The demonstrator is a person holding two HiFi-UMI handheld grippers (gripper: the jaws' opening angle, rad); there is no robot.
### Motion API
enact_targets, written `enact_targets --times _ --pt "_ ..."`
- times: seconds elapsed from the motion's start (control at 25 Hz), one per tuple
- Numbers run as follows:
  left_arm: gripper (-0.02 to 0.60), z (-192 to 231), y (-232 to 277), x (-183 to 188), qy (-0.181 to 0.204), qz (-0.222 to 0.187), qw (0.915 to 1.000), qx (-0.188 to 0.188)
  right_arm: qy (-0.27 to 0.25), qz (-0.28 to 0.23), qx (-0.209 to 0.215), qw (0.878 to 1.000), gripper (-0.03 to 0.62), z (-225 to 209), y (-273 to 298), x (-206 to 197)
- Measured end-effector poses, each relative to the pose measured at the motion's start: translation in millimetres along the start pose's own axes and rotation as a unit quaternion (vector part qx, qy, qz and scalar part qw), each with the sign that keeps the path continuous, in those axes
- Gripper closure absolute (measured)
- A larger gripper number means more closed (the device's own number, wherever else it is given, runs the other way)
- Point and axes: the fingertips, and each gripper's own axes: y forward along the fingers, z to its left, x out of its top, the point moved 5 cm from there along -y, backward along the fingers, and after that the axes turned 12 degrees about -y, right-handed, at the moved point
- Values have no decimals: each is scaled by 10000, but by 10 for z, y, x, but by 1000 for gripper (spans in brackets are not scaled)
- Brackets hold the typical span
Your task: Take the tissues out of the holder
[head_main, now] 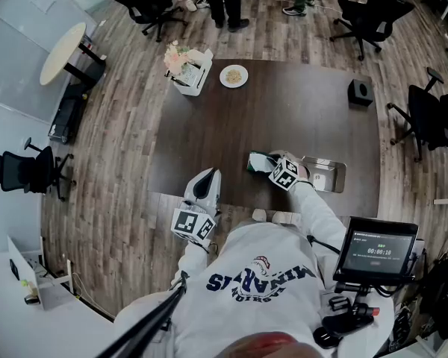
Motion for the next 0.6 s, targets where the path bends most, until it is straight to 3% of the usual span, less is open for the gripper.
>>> enact_targets --times 0.24,0.36,0.6 --pt "577 23 61 19 7 -18 10000 -73 637 -794 -720 9922 572 -349 -513 202" --pt "577 -54 37 72 16 -65 9999 -155 1060 -1355 -1085 9791 572 -430 -1079 386" --pt "577 -234 101 127 80 -111 9989 -444 1424 -2178 -1574 9526 572 -390 -2286 723"
